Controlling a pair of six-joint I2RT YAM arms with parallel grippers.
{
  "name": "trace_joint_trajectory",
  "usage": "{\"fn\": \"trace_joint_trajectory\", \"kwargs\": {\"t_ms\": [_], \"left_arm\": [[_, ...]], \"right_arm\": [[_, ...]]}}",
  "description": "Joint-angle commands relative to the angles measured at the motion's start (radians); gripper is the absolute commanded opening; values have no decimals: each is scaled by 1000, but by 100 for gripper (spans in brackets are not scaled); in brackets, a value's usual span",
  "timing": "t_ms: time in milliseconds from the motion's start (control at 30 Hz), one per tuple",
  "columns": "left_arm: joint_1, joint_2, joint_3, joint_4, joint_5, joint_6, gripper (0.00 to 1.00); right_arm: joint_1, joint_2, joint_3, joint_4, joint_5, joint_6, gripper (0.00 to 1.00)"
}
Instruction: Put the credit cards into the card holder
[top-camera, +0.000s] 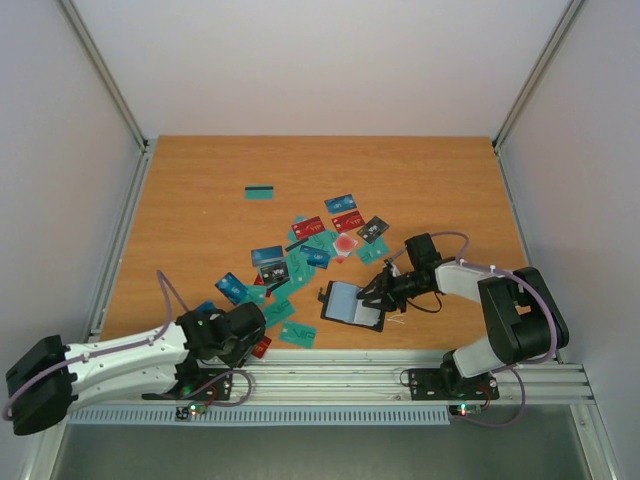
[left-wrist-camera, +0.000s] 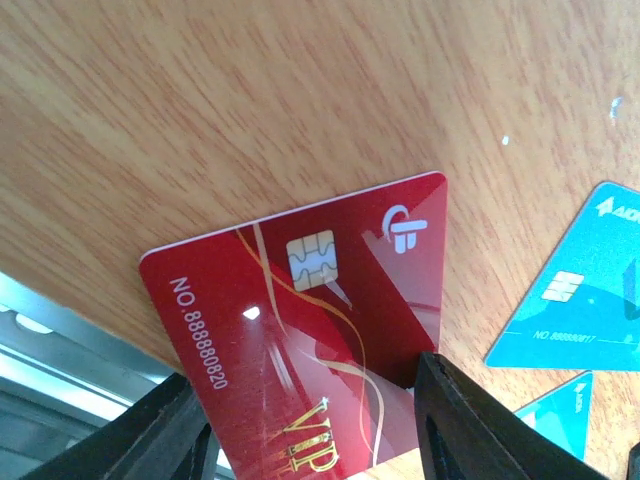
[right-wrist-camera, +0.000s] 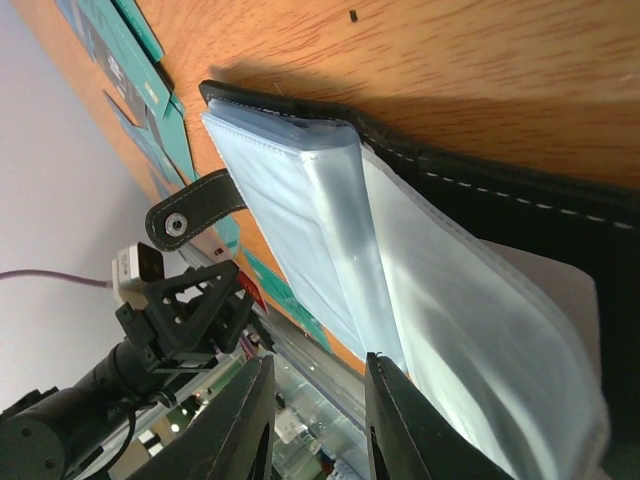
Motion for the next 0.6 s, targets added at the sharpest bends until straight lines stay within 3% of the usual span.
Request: {"fn": "trace_joint_trajectory", "kwargs": {"t_ms": [0,133,400,567], "left_arm": [[3,-23,-17,-29,-28,1,51],[3,-62,9,-72,-45,25,48],[4,-95,37,-114,-68,60,31],[4,-103,70,-140,-95,92,28]], "right_arm": [[0,-16,-18,32,0,21,27],[0,-19,-28,52,2,34,27],[1,-15,-38,87,-1,58,27],[0,-14,-39,100,-1,68,27]]}}
